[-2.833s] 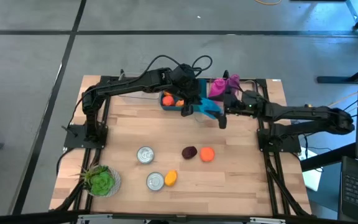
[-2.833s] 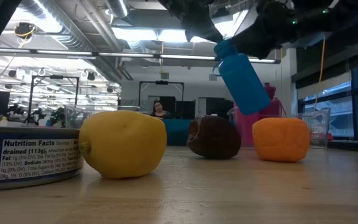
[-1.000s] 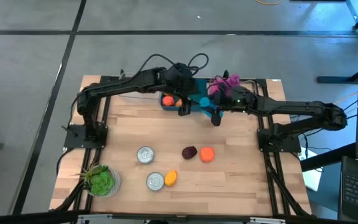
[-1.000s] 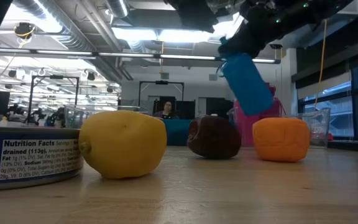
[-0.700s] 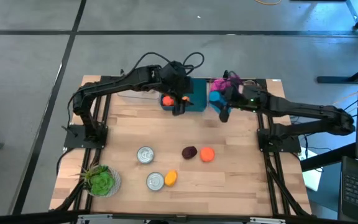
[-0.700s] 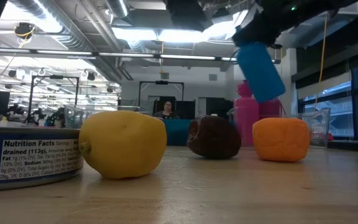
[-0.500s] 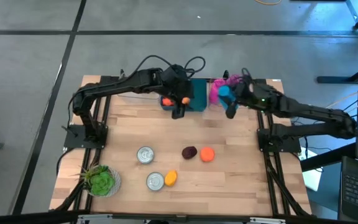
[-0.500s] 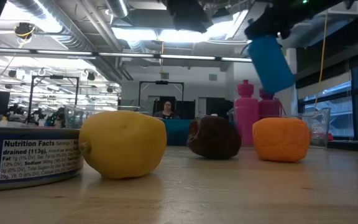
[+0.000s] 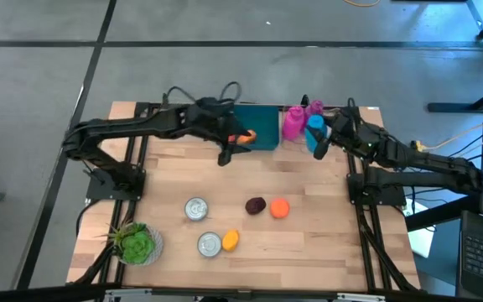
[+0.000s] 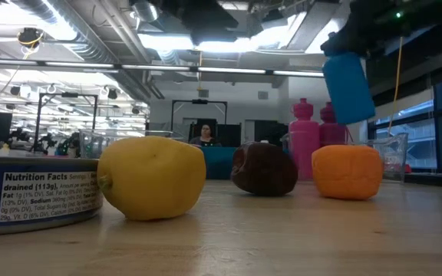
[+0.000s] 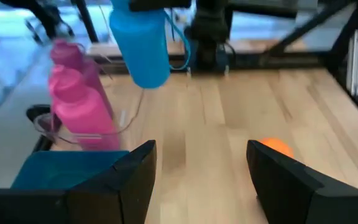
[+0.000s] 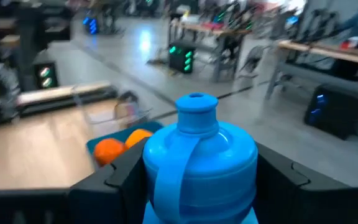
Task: Pick & Place Food Item
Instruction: Adjust the blue water bottle
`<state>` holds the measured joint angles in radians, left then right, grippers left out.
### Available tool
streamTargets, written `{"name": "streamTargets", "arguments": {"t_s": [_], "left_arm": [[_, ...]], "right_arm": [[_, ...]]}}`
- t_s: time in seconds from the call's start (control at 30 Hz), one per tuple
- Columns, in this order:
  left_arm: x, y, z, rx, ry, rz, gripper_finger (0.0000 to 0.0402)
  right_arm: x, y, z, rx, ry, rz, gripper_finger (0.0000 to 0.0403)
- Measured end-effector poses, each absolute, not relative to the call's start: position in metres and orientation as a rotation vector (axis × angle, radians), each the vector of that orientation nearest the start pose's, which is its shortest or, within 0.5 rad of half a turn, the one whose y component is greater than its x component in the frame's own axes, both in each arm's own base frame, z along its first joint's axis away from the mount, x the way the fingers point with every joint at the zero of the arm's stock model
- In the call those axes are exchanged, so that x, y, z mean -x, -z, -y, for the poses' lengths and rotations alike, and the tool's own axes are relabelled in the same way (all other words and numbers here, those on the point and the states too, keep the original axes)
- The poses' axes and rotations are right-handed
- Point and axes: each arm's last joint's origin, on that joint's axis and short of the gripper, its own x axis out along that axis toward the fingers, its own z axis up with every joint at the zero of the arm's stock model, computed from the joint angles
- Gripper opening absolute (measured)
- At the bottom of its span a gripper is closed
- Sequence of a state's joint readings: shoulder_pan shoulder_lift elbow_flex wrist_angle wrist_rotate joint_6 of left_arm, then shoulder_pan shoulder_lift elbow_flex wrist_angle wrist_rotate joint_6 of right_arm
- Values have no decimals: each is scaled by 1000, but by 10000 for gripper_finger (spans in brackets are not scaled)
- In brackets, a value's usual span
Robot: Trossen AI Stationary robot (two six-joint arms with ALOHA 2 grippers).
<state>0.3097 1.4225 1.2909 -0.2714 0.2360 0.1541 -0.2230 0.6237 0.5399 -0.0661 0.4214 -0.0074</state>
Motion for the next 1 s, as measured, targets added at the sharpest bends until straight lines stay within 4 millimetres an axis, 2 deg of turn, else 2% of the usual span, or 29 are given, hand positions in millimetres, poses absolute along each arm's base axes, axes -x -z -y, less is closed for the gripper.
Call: {"name": "streamTargets", "arguments": {"t_s": [0.27,0.4,0.53,0.63,1.0], "left_arm": [[-266,-319,-78,-34,-91,-197,237],[-259,-296,-74,-20,-93,-116,237],[-255,-283,-73,-17,-93,-75,237],[-254,-278,-72,-9,-94,-92,237],[-256,-276,-64,8,-63,-93,237]], "right_arm": [[-134,-249,46,21,771,-42,211],[-134,-239,47,34,796,31,211],[-132,-232,49,44,819,57,211],[-134,-230,53,48,842,42,211],[-147,-223,69,79,876,18,211]]}}
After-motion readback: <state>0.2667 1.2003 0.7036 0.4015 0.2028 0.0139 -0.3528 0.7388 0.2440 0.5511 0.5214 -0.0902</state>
